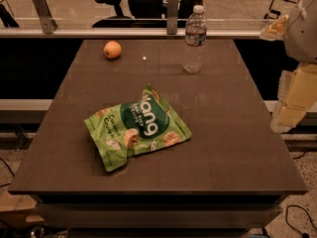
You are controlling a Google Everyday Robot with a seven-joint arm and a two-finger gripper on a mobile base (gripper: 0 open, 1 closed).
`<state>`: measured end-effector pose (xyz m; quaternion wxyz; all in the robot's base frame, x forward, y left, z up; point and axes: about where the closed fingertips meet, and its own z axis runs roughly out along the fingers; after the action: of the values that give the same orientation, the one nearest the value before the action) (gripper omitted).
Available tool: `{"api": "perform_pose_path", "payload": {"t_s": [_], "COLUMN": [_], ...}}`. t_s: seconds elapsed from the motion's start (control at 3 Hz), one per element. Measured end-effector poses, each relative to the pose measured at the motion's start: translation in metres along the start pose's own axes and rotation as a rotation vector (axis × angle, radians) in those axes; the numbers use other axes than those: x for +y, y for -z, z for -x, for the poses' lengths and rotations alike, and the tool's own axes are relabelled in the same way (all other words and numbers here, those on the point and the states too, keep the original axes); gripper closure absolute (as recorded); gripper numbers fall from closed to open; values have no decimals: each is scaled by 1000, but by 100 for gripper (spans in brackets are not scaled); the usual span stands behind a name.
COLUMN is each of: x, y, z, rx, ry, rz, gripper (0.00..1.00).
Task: Pick green rice chip bag
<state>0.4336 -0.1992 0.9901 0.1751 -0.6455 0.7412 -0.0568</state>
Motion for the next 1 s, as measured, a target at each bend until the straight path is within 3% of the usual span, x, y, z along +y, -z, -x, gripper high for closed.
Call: {"api": "perform_pose_path", "payload": {"t_s": [0.33, 1.0], "x": [4, 9], "y": [-1, -27], "z": [10, 44], "rx": [-26, -167], "ry": [82, 241], "rz": [-6, 22], "gripper": [0, 0]}}
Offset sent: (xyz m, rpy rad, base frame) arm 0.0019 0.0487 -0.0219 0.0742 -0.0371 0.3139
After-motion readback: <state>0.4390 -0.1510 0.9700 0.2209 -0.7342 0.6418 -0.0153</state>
